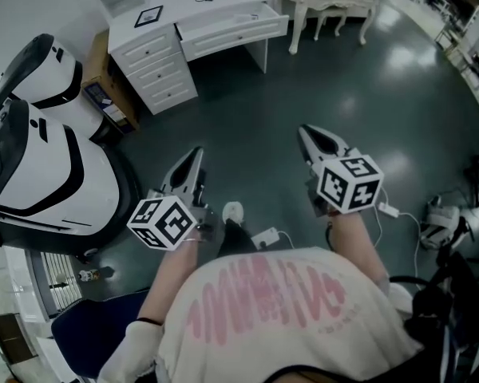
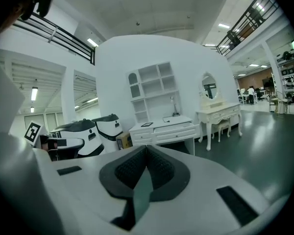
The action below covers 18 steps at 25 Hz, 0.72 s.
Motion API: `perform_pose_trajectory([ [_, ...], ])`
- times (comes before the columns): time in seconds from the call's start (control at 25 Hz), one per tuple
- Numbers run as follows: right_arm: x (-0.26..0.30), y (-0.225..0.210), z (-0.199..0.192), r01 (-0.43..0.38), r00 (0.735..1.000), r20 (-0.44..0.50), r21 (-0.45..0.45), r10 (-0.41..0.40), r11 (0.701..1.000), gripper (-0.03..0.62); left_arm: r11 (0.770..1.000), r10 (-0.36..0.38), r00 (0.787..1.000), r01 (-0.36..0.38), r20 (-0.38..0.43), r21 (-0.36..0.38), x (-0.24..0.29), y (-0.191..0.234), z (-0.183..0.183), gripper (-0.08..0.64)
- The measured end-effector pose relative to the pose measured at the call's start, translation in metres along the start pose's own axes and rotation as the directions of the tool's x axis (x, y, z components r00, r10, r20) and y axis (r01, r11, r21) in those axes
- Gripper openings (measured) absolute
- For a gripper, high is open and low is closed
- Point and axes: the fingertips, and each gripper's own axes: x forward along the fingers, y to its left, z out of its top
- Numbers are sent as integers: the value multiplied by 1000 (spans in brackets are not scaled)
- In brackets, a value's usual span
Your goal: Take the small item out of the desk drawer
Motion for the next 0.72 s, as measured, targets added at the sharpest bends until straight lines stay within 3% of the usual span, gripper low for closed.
perform_pose_trajectory([
  [0.2, 57, -12, 22, 14, 1000, -10, 0, -14, 1000, 17, 999, -35, 999, 35, -7, -17, 51, 34, 26, 29],
  [0.72, 197, -17, 108, 43, 996, 80, 21, -45, 999, 17, 992, -116, 993, 116, 11, 42, 150, 122, 140, 29],
])
